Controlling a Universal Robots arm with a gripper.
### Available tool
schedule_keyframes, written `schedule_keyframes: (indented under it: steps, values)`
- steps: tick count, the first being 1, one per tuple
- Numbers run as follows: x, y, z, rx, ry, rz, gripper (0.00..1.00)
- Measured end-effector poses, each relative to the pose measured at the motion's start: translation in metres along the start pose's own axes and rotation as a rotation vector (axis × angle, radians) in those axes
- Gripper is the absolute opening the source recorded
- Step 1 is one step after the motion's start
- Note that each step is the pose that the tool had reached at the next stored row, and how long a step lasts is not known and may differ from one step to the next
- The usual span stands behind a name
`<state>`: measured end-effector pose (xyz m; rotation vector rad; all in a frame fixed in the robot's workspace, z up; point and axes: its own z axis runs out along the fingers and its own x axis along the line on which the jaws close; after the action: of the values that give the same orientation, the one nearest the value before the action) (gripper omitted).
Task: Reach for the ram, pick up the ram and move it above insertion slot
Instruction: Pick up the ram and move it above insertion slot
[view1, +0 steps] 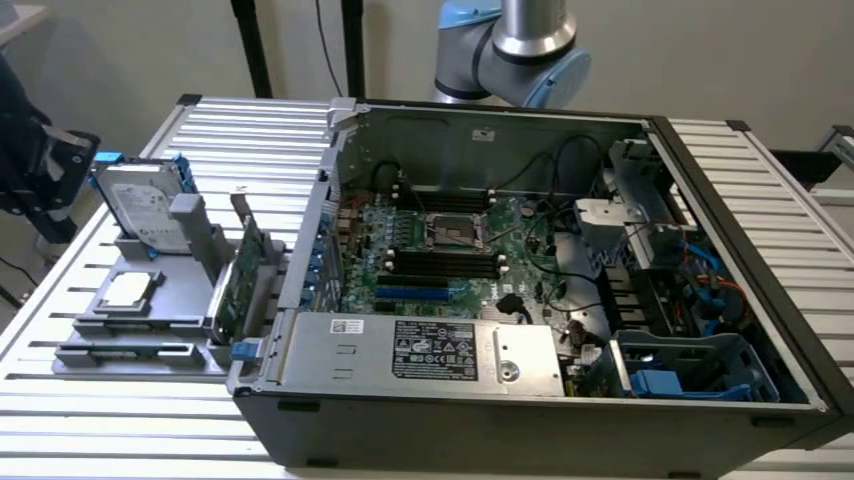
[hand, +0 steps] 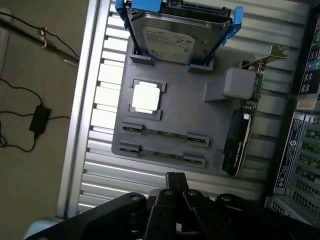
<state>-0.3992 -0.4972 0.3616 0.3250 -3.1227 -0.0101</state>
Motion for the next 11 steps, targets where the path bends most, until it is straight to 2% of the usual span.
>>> schedule_keyframes:
  steps: [11]
  values:
    - [0.0000, 0.0000, 0.0000, 0.0003, 0.0013, -0.199, 0.11]
